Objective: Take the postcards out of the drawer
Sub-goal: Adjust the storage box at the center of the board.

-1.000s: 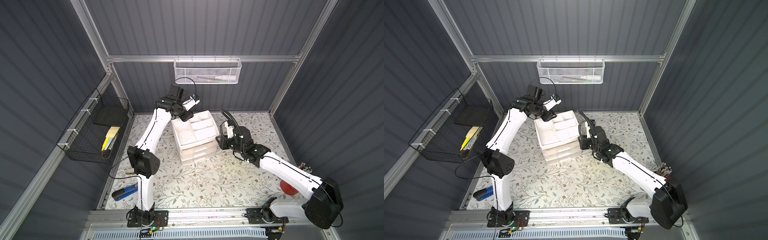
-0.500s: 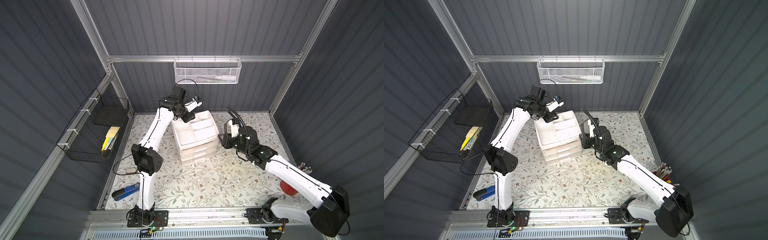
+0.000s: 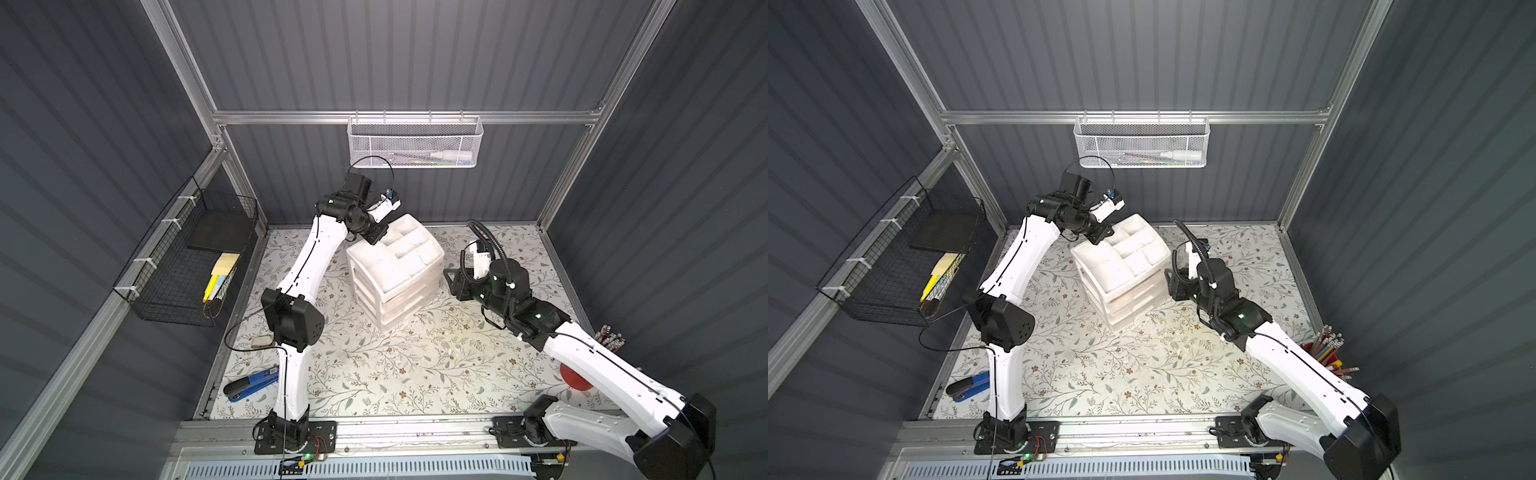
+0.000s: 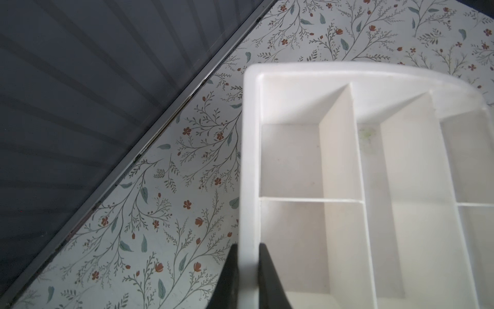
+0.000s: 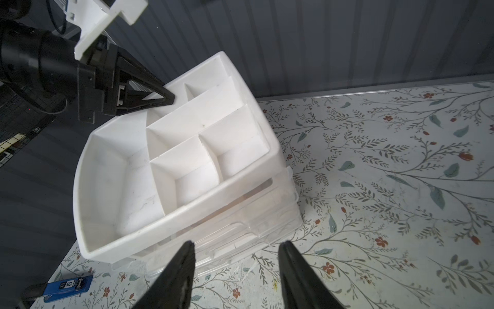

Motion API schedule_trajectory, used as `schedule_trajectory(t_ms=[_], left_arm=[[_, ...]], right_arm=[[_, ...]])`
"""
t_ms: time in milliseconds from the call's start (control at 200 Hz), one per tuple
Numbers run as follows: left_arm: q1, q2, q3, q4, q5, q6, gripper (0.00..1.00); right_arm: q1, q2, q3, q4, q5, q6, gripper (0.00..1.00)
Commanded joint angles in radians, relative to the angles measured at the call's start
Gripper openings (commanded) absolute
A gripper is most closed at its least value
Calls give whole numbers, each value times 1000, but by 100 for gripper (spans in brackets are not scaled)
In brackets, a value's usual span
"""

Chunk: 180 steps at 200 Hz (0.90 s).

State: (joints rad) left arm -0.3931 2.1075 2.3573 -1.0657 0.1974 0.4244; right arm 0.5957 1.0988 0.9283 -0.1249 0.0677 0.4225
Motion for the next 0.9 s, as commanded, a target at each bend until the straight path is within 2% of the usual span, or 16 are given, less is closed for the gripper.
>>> schedule_trajectory(t_ms=[0, 485, 635, 895], left_arm=[[3, -52, -66, -7, -124, -138, 8], [3, -295, -474, 143, -369, -470, 8], [3, -366, -603, 204, -397, -545, 8], [3, -454, -725, 282, -440, -647, 7]], right_arm=[[-16, 6, -11, 5, 14, 0, 55], [-111, 97, -7, 53, -164, 75, 56], [-111, 144, -4, 78, -209, 100, 56], [-112, 183, 15, 73, -270, 140, 57]])
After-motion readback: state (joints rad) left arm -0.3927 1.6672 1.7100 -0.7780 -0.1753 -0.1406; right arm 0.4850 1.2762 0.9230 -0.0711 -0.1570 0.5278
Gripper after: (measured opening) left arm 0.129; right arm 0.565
